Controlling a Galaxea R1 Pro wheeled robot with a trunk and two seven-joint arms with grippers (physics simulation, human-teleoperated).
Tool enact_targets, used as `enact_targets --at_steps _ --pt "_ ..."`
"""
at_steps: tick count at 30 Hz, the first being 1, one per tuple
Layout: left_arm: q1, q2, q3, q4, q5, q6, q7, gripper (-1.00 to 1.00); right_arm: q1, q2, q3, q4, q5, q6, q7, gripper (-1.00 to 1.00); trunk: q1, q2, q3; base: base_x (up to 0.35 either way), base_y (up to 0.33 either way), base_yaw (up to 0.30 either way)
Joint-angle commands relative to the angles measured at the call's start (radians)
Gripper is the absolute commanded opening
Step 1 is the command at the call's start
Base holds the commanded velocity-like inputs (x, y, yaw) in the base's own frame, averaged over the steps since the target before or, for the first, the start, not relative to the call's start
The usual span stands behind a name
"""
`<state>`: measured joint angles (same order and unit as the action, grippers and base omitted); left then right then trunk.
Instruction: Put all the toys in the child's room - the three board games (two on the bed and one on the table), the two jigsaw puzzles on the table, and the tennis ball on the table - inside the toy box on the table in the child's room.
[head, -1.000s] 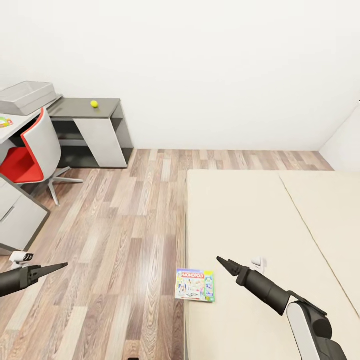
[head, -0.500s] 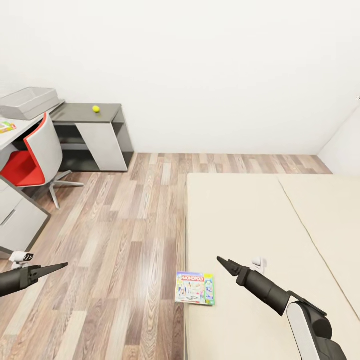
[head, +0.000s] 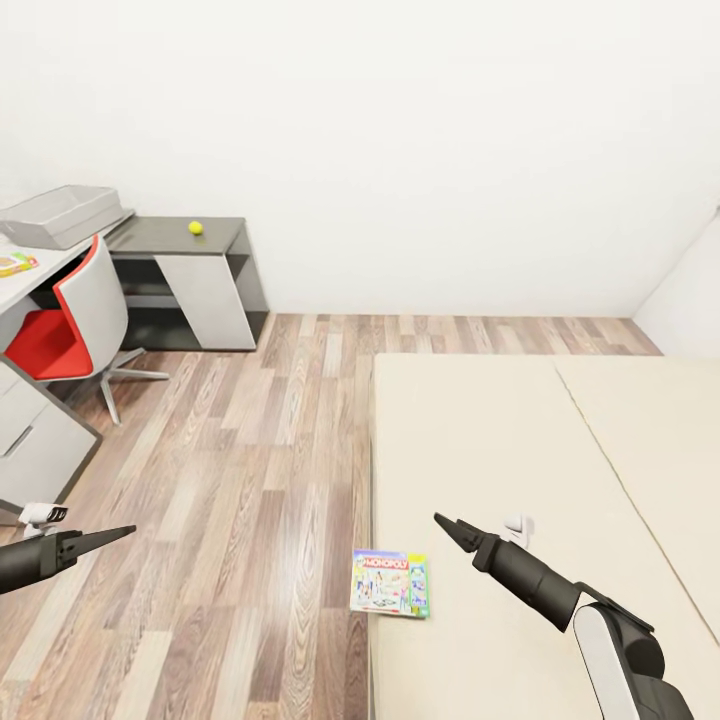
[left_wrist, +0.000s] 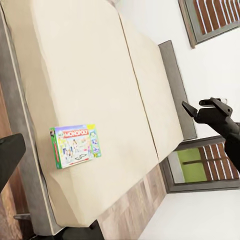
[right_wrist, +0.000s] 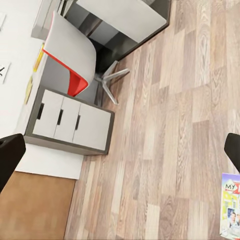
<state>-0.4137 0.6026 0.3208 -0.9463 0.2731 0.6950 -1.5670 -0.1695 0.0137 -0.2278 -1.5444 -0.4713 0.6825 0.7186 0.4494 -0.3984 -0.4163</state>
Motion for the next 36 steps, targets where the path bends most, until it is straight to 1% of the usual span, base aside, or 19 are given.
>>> enact_targets --at_steps 1,36 --pt "-0.001 0.000 0.000 0.000 0.000 0.011 -0.004 1.00 -0.001 0.001 -0.002 0.000 -0.003 0.007 0.002 1.00 0.001 -0.002 0.000 0.000 0.000 0.000" --pt "-0.001 0.000 0.000 -0.011 -0.001 0.012 -0.004 1.00 -0.001 0.001 -0.002 0.000 0.000 0.006 0.002 1.00 0.001 -0.002 0.058 0.000 0.000 0.000"
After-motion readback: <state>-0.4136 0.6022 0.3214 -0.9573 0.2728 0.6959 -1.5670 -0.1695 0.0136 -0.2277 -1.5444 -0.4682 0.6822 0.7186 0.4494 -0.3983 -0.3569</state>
